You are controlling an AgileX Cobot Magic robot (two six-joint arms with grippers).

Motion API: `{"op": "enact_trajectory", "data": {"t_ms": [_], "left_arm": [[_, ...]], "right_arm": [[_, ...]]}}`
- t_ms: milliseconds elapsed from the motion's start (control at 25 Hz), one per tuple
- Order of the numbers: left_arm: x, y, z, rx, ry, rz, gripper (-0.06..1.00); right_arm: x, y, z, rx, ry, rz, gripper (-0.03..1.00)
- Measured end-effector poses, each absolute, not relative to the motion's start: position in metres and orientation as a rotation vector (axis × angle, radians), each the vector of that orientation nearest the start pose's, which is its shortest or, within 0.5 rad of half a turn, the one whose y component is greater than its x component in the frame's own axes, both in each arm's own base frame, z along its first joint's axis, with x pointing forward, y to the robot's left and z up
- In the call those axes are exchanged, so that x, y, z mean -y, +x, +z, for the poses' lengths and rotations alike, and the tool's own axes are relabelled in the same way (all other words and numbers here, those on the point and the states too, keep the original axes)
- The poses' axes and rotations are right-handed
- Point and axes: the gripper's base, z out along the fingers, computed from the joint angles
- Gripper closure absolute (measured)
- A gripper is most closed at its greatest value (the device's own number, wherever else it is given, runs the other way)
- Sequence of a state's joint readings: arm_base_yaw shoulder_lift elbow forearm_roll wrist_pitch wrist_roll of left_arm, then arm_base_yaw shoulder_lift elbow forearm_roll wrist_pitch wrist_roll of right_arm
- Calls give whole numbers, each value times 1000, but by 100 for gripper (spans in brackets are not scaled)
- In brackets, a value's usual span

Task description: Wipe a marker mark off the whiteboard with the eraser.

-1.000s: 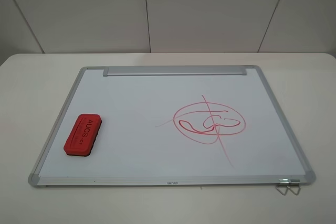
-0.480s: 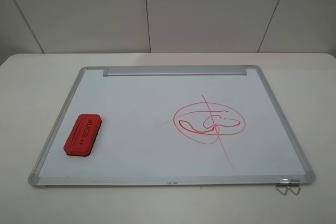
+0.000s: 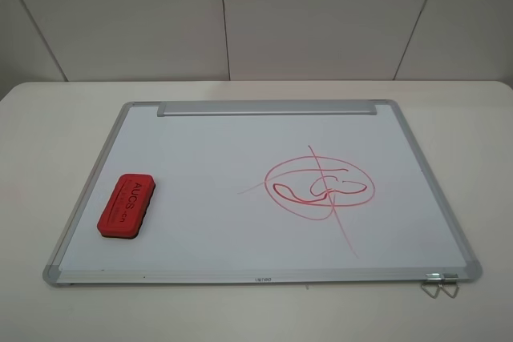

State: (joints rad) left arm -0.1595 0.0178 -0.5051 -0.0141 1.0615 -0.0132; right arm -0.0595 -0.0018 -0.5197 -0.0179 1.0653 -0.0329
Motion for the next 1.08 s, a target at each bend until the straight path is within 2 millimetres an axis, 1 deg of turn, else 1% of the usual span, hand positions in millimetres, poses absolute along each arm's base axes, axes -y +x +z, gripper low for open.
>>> {"op": "enact_trajectory", "data": {"t_ms": [80,240,560,1080], "left_arm": [[1,-6,278,-2033,150,-133,20],[2,-7,278,-2033,125,-137,20],[3,-7,278,-2035,16,-75,20],[4,-7,278,-2034,10,-80,20]], "right_arm": [[1,-8,282,-2028,28,-80,26],[1,-8,282,-2028,28,-80,26],[1,-8,282,-2028,28,-80,26],[1,-8,282,-2028,28,-80,26]]}}
